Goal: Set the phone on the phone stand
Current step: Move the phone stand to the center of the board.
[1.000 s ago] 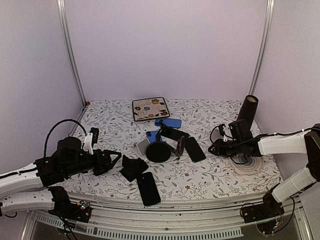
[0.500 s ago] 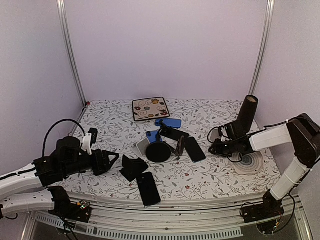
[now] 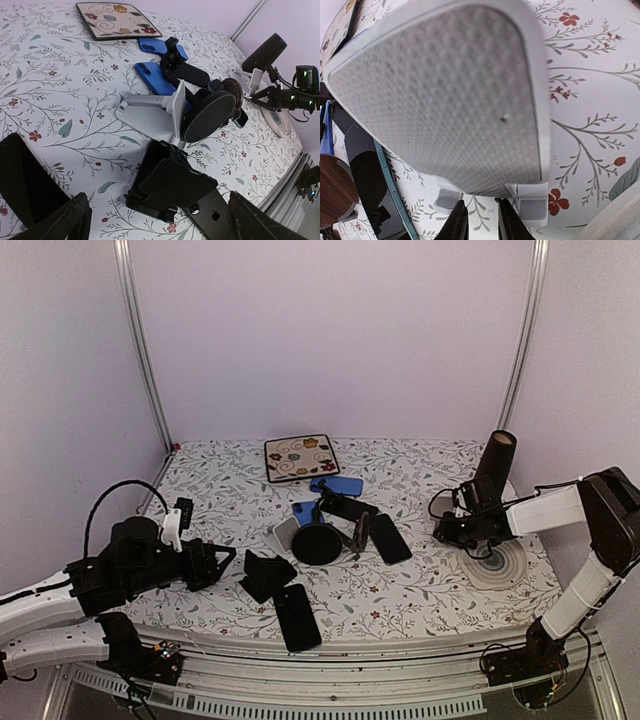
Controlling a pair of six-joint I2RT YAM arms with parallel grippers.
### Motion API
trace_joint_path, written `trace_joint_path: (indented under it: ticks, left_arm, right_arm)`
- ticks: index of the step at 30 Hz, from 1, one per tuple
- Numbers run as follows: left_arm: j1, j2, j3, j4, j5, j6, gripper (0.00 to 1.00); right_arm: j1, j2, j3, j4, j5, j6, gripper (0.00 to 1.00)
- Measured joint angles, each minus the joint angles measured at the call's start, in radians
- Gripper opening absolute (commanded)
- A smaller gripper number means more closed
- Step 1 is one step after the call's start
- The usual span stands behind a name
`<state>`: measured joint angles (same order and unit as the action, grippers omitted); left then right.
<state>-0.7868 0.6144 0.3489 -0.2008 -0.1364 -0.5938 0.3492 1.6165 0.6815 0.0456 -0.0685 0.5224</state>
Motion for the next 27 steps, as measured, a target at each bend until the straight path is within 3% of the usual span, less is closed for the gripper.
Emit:
trace_joint_path:
  ticks: [11, 27]
  left_arm:
    - [0.0, -0.011, -0.073, 0.06, -0.014, 0.029, 0.94]
    - [0.0, 0.007, -0.09, 0.173, -0.037, 0.118, 0.94]
  right_arm:
    - [-0.039, -0.012, 0.035, -0.06, 0.074, -0.052, 0.25]
    - [-0.036, -0.075, 0.029, -0.067, 0.031, -0.082, 0.27]
